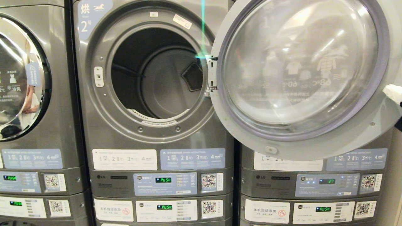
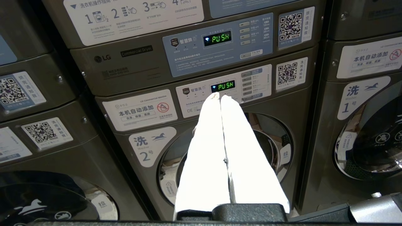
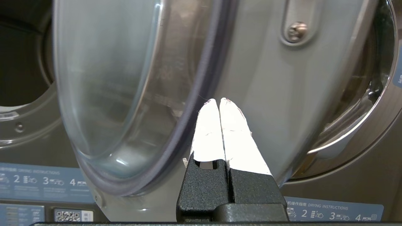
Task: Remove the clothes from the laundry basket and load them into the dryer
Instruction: Open the dryer
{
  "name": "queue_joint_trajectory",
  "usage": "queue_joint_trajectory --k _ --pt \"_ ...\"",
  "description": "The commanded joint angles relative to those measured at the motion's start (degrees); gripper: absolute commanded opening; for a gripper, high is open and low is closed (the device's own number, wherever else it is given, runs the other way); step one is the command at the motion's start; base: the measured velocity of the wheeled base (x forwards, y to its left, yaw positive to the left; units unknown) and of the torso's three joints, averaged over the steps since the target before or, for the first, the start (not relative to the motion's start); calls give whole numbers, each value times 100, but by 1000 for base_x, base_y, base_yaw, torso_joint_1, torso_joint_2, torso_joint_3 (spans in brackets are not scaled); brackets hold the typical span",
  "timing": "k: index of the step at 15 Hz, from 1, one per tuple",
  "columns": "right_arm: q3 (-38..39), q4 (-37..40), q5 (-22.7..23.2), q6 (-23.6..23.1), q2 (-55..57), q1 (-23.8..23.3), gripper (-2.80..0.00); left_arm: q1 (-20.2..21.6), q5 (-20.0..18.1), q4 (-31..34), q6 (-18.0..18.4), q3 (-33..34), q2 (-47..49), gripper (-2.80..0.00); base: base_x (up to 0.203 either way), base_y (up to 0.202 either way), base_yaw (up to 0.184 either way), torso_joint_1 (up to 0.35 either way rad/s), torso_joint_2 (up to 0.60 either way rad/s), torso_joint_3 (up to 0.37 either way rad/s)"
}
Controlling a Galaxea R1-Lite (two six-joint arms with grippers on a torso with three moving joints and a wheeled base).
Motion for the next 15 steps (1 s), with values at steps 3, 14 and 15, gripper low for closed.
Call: queue_joint_trajectory --k 3,14,15 --pt "-18 -670 -156 25 618 1 -280 20 -27 -8 -111 2 15 -280 0 0 0 0 0 0" --pt "3028 399 -121 -54 -2251 409 -280 935 15 11 -235 -3 -120 -280 0 0 0 0 0 0" --pt "3348 694 -131 -50 -2735 409 -280 914 1 11 -223 -6 -318 -280 0 0 0 0 0 0"
